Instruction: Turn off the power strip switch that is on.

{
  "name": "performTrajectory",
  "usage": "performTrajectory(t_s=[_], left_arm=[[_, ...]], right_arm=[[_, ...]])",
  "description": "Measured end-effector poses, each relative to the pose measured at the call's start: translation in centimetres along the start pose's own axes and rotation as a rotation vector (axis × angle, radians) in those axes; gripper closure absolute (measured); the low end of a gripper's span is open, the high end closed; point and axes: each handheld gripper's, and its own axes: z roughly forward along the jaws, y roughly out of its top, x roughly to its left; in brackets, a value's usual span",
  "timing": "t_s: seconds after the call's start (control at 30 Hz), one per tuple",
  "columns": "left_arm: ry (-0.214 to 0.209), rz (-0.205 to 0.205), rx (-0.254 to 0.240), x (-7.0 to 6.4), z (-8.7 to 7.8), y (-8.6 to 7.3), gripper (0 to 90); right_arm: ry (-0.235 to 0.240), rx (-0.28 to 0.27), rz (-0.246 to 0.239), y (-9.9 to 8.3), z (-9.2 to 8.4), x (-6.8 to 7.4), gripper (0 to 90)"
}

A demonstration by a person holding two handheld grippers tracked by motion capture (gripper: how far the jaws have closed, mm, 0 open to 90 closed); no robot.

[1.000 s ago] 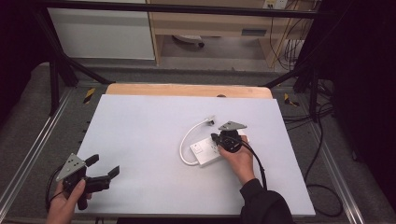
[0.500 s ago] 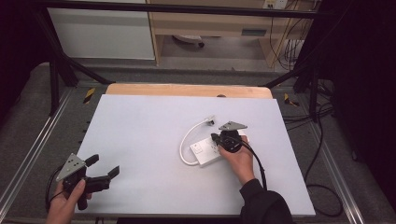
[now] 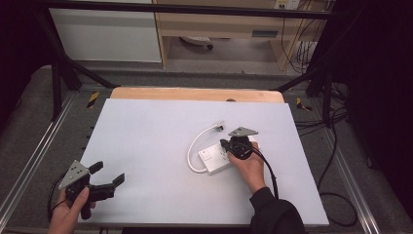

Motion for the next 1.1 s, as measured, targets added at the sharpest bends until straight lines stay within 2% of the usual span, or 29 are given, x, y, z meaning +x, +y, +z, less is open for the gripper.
performTrajectory(t_s=[1.1], left_arm=[[0.000, -0.002, 0.000, 0.01, 0.01, -0.01, 5.3]], right_arm=[[-0.002, 0.006, 0.016, -0.18, 0.11, -0.08, 90.0]])
